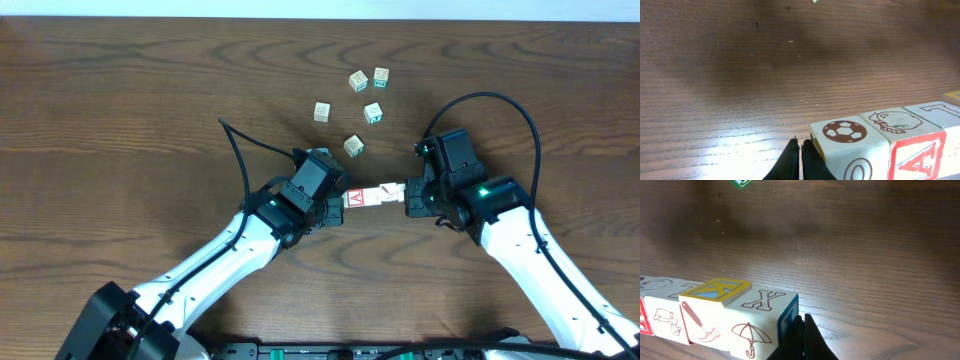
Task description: Lift 5 blocks
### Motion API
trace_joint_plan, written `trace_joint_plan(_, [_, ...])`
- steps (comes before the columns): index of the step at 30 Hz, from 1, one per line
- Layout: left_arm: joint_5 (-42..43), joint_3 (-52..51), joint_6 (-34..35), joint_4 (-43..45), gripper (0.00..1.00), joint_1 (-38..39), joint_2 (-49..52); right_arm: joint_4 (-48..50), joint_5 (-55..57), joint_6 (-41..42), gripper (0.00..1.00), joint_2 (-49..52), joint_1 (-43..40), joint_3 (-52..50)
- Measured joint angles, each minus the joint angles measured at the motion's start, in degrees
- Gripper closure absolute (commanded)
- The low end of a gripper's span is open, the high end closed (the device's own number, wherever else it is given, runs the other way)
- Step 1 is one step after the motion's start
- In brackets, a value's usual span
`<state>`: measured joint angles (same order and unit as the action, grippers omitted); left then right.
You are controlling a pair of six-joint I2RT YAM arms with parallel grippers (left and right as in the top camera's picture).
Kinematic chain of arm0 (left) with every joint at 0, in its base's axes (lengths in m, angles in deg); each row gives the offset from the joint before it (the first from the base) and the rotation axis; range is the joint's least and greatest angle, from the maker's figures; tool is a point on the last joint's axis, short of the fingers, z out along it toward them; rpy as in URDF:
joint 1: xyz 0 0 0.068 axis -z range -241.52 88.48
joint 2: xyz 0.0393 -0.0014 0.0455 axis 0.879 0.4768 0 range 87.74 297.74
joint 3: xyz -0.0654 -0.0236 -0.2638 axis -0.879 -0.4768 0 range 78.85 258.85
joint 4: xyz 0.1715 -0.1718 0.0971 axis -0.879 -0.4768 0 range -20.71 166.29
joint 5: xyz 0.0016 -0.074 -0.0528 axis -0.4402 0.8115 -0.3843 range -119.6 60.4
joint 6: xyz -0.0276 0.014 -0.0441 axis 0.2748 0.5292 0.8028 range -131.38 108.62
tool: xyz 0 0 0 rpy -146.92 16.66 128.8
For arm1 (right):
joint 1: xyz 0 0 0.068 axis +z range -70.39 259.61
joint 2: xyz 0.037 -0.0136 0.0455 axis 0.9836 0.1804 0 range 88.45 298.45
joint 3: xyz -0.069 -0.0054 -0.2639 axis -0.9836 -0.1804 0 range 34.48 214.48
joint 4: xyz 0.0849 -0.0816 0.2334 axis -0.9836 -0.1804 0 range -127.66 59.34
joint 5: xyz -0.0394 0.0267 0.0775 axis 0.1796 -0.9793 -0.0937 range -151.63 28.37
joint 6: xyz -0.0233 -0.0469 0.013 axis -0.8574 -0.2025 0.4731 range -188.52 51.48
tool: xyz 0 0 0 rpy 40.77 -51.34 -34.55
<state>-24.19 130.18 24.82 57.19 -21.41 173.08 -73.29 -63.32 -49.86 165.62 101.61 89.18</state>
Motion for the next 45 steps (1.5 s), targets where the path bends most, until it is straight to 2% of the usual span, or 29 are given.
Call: trace_joint_plan(45, [-1.01,0.0,-0.22,-1.53,0.93,-0.28,-3.06,-3.06,1.81,-0.07,0.99,-0.11,2.49,2.93])
